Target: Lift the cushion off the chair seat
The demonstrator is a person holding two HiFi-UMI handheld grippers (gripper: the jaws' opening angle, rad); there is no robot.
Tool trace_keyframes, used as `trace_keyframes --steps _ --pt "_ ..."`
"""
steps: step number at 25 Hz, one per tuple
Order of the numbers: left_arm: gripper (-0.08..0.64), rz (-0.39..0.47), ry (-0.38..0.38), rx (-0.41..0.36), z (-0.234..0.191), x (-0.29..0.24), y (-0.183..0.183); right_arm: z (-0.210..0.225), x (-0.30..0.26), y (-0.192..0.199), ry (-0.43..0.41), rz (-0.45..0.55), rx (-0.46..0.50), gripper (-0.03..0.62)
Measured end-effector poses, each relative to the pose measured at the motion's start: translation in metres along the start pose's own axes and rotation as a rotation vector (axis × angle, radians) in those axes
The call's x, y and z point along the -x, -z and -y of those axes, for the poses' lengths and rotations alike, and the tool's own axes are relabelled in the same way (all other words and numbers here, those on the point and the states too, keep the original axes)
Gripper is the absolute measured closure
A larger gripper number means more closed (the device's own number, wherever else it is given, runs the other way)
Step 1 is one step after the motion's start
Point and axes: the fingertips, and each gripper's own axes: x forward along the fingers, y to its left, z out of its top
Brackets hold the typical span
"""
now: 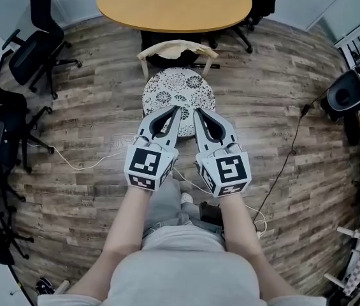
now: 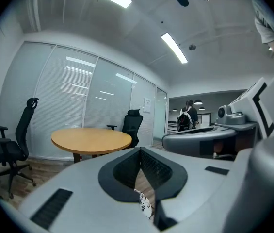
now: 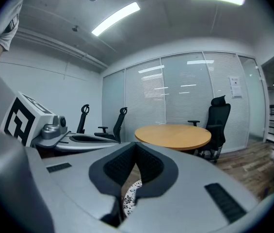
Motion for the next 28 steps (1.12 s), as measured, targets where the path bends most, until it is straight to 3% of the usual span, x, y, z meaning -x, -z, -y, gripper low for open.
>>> trace_keyframes --steps 6,13,22,28 --pt "0.555 -0.030 0.048 0.024 -0.025 -0.038 0.018 0.018 -0.039 0.029 0.023 -0.073 -0.029 0.568" --pt "0.555 -0.051 0.066 0.038 -0.046 -0.071 0.045 0.030 -0.075 0.051 0.019 -0.089 0.002 0.568" --pt "0.555 -0.084 0.097 0.039 -0.048 -0.112 0.089 0.065 -0.090 0.090 0.083 -0.095 -0.010 0.566" --pt "0.555 -0.092 0.123 0.005 -0.046 -0.144 0.108 0.087 -0.104 0.127 0.110 -0.118 -0.080 0.566"
